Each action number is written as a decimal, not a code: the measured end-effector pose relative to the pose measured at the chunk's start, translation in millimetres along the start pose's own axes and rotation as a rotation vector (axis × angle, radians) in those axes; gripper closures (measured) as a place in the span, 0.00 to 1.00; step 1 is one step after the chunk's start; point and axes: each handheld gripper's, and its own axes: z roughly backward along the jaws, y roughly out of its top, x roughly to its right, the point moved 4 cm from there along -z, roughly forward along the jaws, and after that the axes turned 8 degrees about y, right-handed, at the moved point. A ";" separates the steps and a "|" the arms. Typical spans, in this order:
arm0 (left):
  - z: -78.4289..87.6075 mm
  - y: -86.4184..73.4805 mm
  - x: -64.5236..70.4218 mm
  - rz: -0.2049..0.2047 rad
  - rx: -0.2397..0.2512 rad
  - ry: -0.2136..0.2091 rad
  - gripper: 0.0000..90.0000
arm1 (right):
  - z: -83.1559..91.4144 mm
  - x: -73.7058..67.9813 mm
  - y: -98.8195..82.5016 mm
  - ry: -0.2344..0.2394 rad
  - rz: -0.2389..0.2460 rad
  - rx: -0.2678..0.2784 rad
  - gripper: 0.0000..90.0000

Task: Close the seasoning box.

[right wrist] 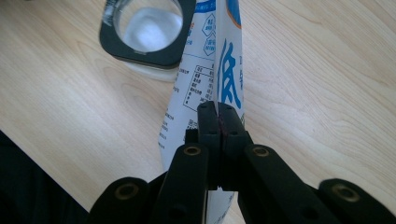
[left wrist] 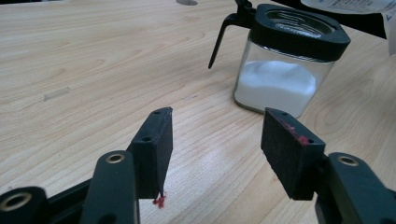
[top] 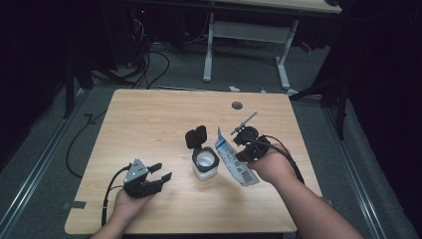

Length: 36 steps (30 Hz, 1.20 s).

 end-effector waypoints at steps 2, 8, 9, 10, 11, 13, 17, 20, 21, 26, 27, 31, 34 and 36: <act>0.2 -0.1 -0.5 0.004 0.000 0.000 0.49 | -0.8 3.9 -2.7 -0.003 -0.012 0.001 1.00; -1.4 -1.1 1.1 -0.003 -0.008 -0.005 0.50 | -2.8 15.8 -11.8 -0.015 -0.043 -0.009 1.00; -1.4 -1.2 1.4 -0.004 -0.009 -0.005 0.50 | -3.2 17.9 -13.5 -0.014 -0.052 -0.008 1.00; -1.4 -1.2 1.5 -0.004 -0.009 -0.006 0.50 | -3.5 20.5 -15.2 -0.018 -0.056 -0.009 1.00; -1.3 -1.2 1.4 -0.004 -0.009 -0.006 0.50 | -3.8 23.7 -16.9 -0.023 -0.058 -0.010 1.00; -1.2 -1.1 0.9 -0.003 -0.009 -0.004 0.50 | -4.6 29.1 -21.0 -0.029 -0.078 -0.011 1.00; -1.3 -1.4 0.5 0.000 -0.010 -0.003 0.50 | -7.5 40.1 -30.0 -0.036 -0.105 -0.019 1.00; -1.7 -1.8 0.6 -0.002 -0.013 -0.002 0.50 | -10.3 45.6 -35.1 -0.038 -0.117 -0.024 1.00; -1.8 -1.8 0.4 -0.001 -0.014 -0.002 0.50 | -11.6 47.7 -36.7 -0.037 -0.117 -0.023 1.00; -1.5 -1.8 0.2 0.002 -0.013 -0.001 0.50 | -16.3 57.1 -43.9 -0.045 -0.139 -0.033 1.00; -1.5 -1.9 0.3 0.003 -0.014 -0.001 0.50 | -17.5 59.3 -45.2 -0.048 -0.144 -0.032 1.00; -1.9 -2.1 0.7 0.008 -0.019 -0.007 0.50 | -19.7 69.5 -50.3 -0.058 -0.166 -0.033 1.00; -2.7 -2.7 0.8 0.009 -0.026 -0.010 0.50 | -21.3 76.5 -54.0 -0.063 -0.182 -0.029 1.00; -3.1 -3.1 0.8 0.007 -0.030 -0.009 0.50 | -22.4 79.7 -56.0 -0.067 -0.190 -0.029 1.00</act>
